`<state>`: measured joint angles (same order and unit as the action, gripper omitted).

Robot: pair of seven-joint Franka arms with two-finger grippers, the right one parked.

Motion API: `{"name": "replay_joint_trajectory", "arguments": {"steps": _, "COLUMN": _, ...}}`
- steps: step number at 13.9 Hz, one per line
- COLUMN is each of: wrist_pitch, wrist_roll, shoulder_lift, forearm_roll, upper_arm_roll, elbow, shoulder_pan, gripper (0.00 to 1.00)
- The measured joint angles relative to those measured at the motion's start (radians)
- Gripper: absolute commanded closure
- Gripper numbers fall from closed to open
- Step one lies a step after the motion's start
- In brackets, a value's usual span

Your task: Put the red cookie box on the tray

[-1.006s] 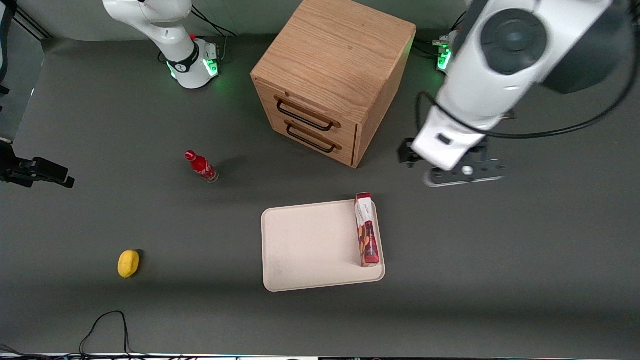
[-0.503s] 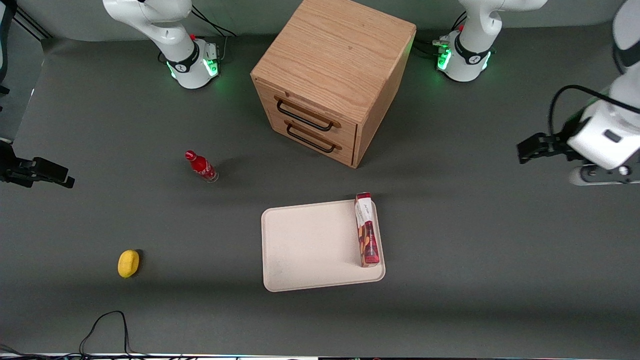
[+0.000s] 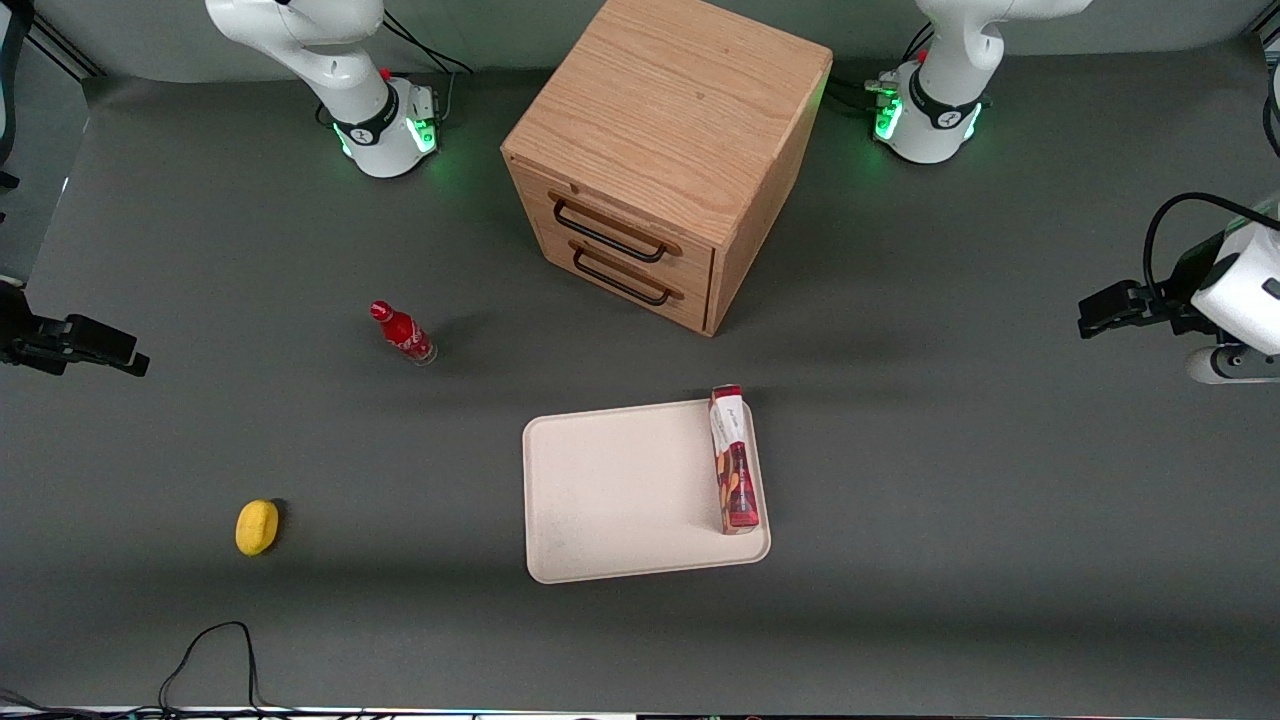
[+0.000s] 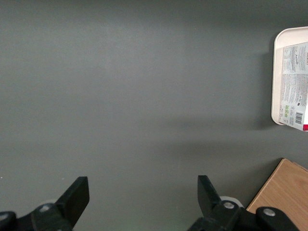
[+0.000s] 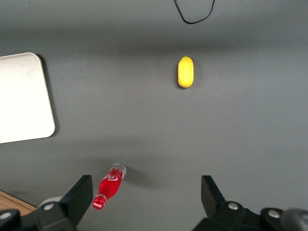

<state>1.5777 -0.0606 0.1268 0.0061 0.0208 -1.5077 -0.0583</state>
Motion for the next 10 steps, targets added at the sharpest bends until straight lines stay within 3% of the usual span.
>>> {"name": "replay_joint_trajectory", "arguments": {"steps": 10, "wrist_pitch": 0.006, "wrist_roll": 0.000, "shoulder_lift": 0.002, "forearm_roll": -0.039, "upper_arm_roll": -0.018, "elbow": 0.000, "shoulder_pan": 0.026, "gripper": 0.00}}
